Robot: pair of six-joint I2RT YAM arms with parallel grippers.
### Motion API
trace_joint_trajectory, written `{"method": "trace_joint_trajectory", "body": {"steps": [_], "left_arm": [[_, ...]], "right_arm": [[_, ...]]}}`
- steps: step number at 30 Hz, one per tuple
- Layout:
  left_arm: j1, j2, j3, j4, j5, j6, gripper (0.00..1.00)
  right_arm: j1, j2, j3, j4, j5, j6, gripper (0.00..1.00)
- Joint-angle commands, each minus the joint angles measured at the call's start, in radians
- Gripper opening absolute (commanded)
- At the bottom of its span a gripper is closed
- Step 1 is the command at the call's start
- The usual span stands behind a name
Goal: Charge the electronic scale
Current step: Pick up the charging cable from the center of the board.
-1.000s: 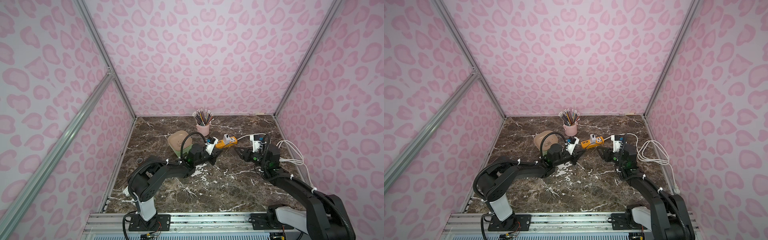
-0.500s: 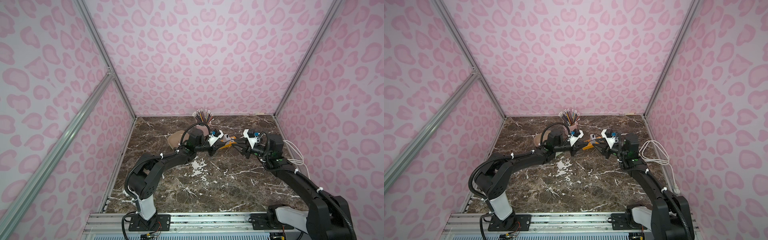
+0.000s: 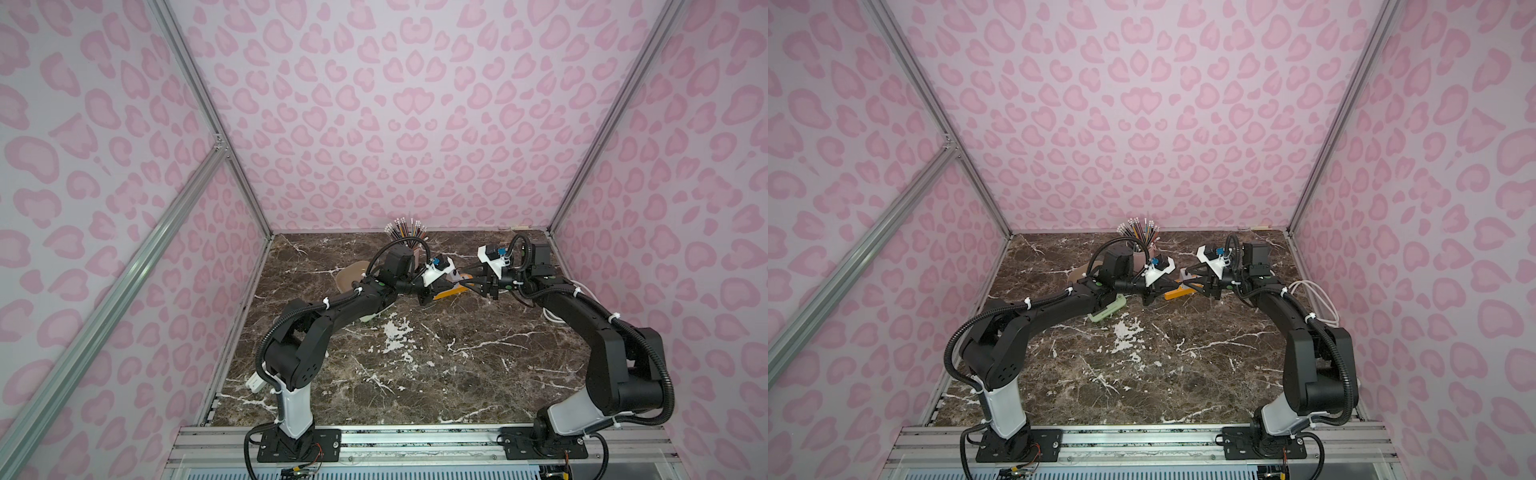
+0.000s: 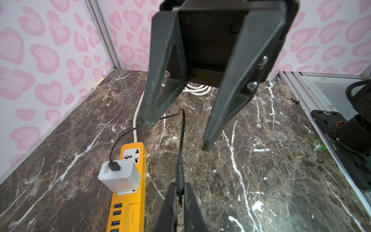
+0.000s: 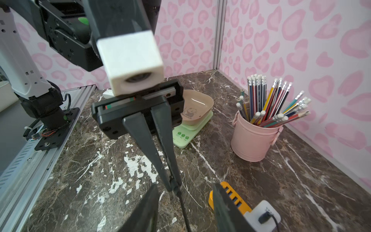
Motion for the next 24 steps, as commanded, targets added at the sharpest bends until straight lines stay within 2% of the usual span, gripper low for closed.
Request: {"method": "trace_joint_trajectory", "body": {"steps": [1,11,18,24], "left_arm": [[0.0,0.006,0.042,-0.022,0.023,0.027,0.09],[0.0,0.009,0.071,-0.062,0.029,0.047,0.09],[-0.001,0.017,0.092,-0.073,0.029,0.05,0.08],[0.0,0.022,0.094,-0.075,0.029,0.052,0.09]], "right_arm": [[0.006,-0.002,-0.006,-0.015,-0.01,-0.082,0.47],[0.027,0.027,0.003,-0.019,0.047,-0.099,0.39],[0.027,0.032,0.005,-0.023,0.052,-0.106,0.18],[0.026,0.033,0.006,-0.026,0.049,-0.109,0.13]]}}
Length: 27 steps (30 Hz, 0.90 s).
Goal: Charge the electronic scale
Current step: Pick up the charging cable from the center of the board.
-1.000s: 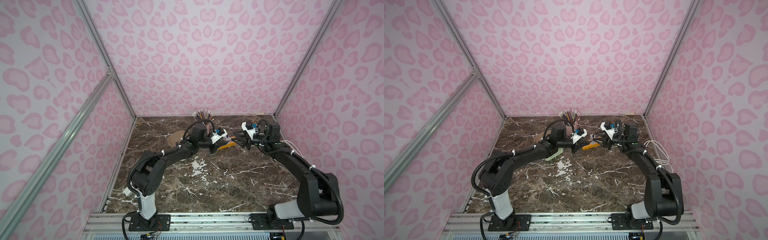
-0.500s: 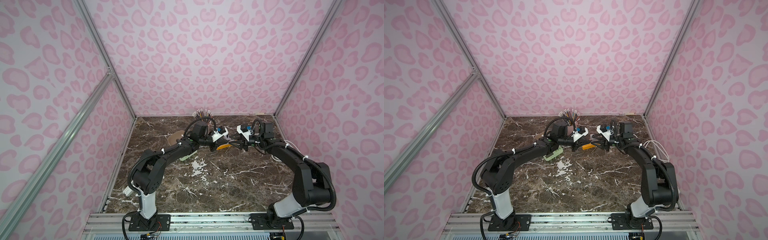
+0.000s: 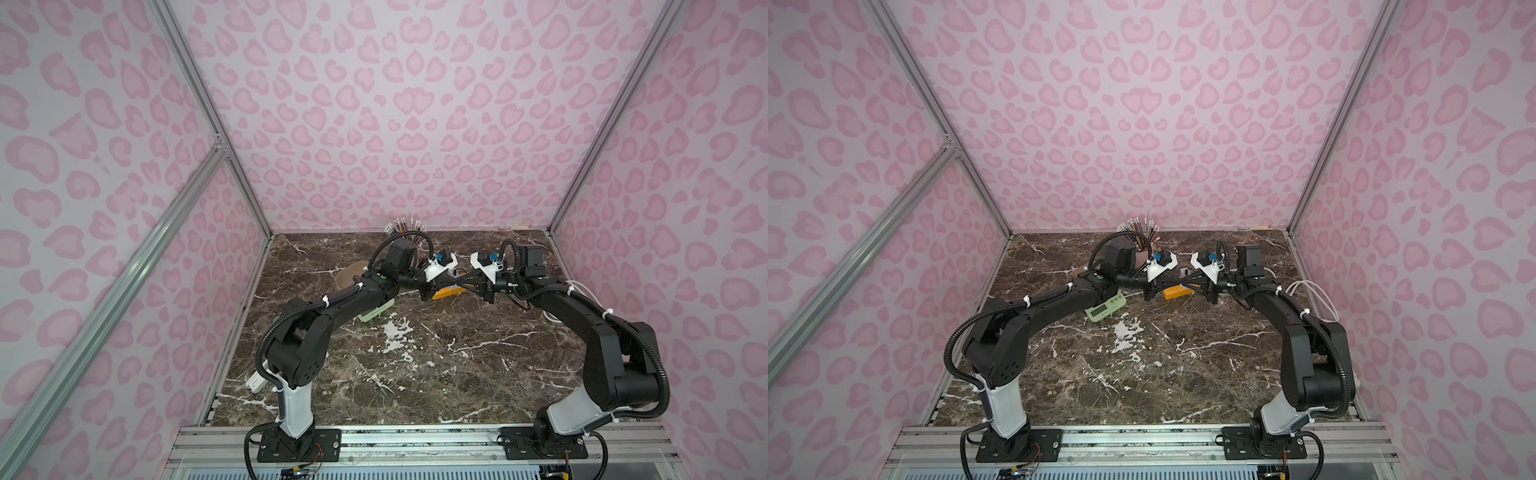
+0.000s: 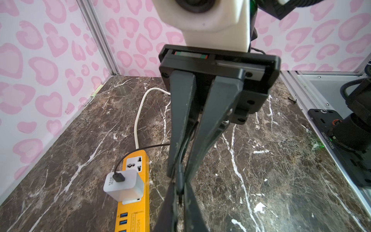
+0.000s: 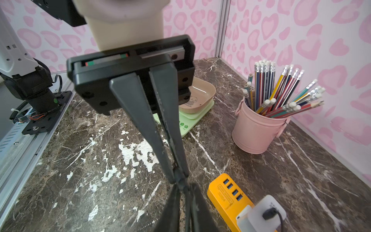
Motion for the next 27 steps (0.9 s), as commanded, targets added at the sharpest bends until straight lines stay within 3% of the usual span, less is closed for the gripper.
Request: {"method": "trace_joint_trajectory", "body": {"steps": [1,10,27], "left_arm": [[0.0,0.003,0.007,0.002,0.01,0.01,0.08],[0.0,0.0,0.007,-0.016,0.011,0.018,0.08],[0.0,-0.011,0.001,-0.014,0.028,0.011,0.08]], "right_arm": [[-0.001,0.001,0.012,0.002,-0.013,-0.032,0.13],[-0.017,-0.024,0.015,-0.018,-0.032,-0.033,0.26],[-0.015,-0.019,0.015,-0.023,-0.056,-0.03,0.08]]}}
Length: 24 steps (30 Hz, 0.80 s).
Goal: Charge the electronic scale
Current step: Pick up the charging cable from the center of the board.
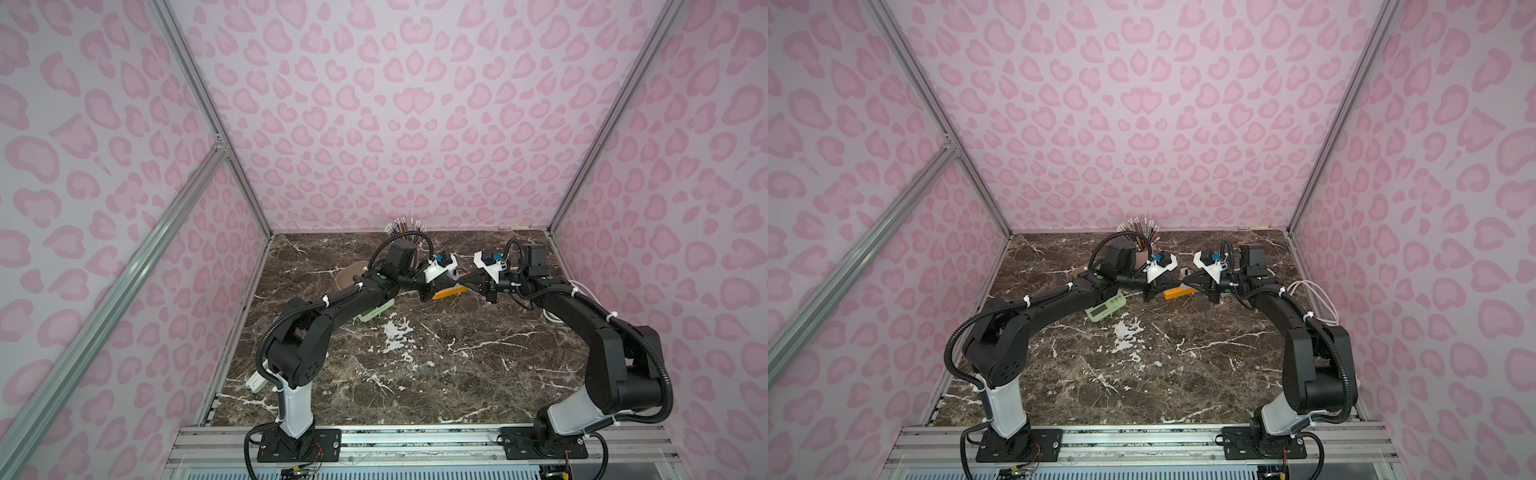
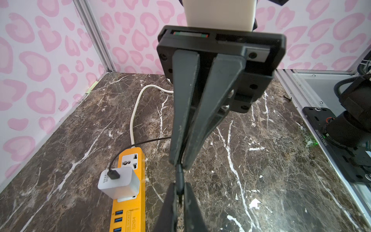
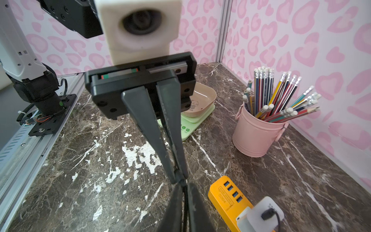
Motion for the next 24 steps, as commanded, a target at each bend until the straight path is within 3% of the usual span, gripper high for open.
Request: {"method": "trace_joint_trajectory", "body": {"steps": [1,3,9,13,17,19,22,24], "left_arm": [[0.0,-0.011,0.0,0.011,0.013,0.005,0.09],[-0.001,-0.016,-0.004,0.016,0.013,0.0,0.15],[0.029,-0.102,-0.11,0.137,0.0,-0.1,0.45],[0.071,-0.234,-0.244,0.278,-0.134,-0.241,0.56],[0.127,-0.379,-0.41,0.385,-0.455,-0.472,0.58],[0.145,-0.428,-0.452,0.33,-0.678,-0.575,0.59],[0.165,-0.473,-0.497,0.221,-0.916,-0.705,0.66],[0.179,-0.484,-0.522,0.169,-1.008,-0.775,0.7]], "right_arm": [[0.001,0.002,0.014,-0.006,-0.026,-0.023,0.07],[0.001,0.004,0.013,-0.003,-0.029,-0.021,0.05],[0.012,0.016,-0.01,0.043,-0.02,0.012,0.03],[0.037,0.029,-0.029,0.094,0.001,0.055,0.03],[0.068,0.06,-0.03,0.132,0.041,0.108,0.03],[0.08,0.074,-0.032,0.169,0.051,0.153,0.04],[0.096,0.099,-0.032,0.221,0.066,0.224,0.05],[0.104,0.12,-0.024,0.229,0.064,0.251,0.06]]}}
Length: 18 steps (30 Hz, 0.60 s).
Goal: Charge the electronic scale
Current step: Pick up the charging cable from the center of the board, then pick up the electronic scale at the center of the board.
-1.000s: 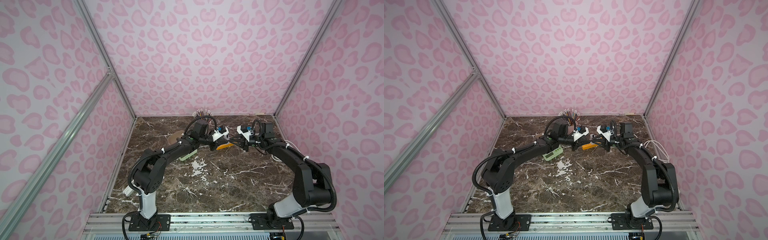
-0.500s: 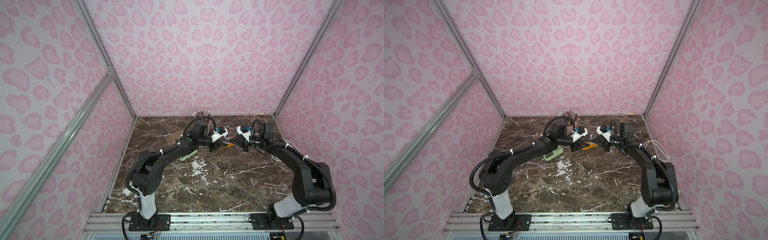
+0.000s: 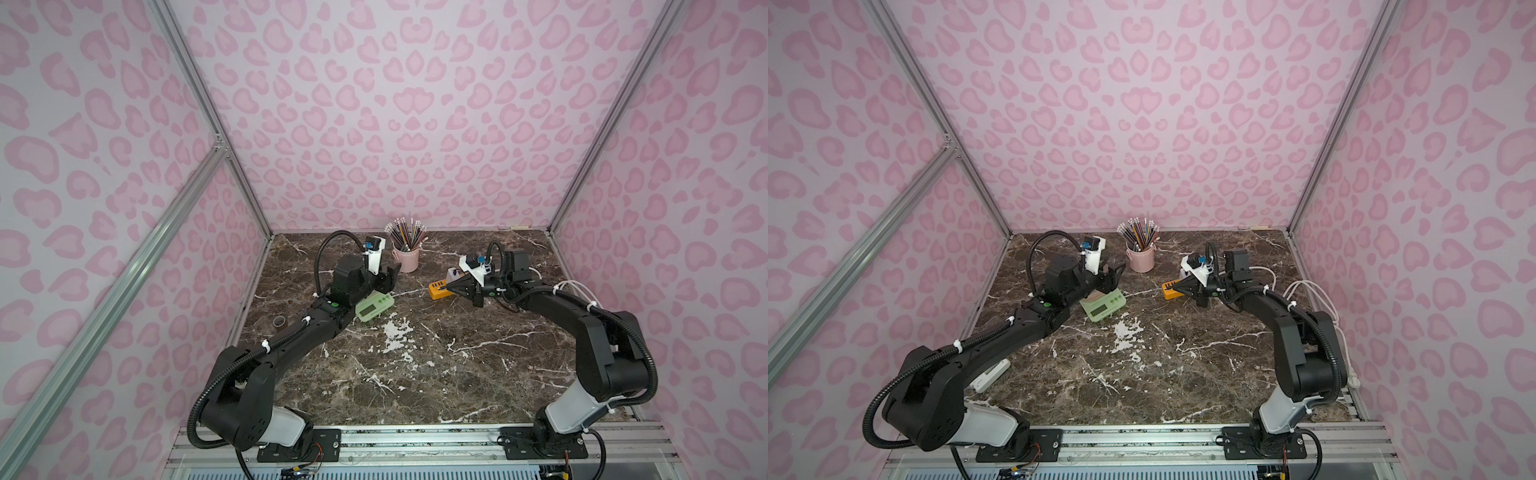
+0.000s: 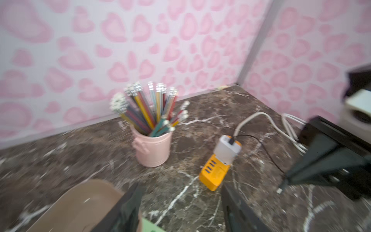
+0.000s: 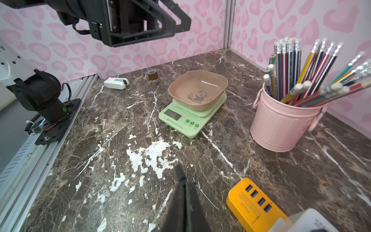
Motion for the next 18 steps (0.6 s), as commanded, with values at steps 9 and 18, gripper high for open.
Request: {"method": "trace_joint_trajectory", "body": {"steps": [9,18], "left_arm": [[0.124,0.124,-0.003,-0.157,-0.252,-0.355,0.69],[0.161,0.214,0.005,-0.17,-0.202,-0.41,0.68]], "right_arm": [[0.041,0.106,0.055,0.102,0.071,0.253,0.07],[0.061,0.124,0.059,0.1,0.105,0.33,0.09]]}}
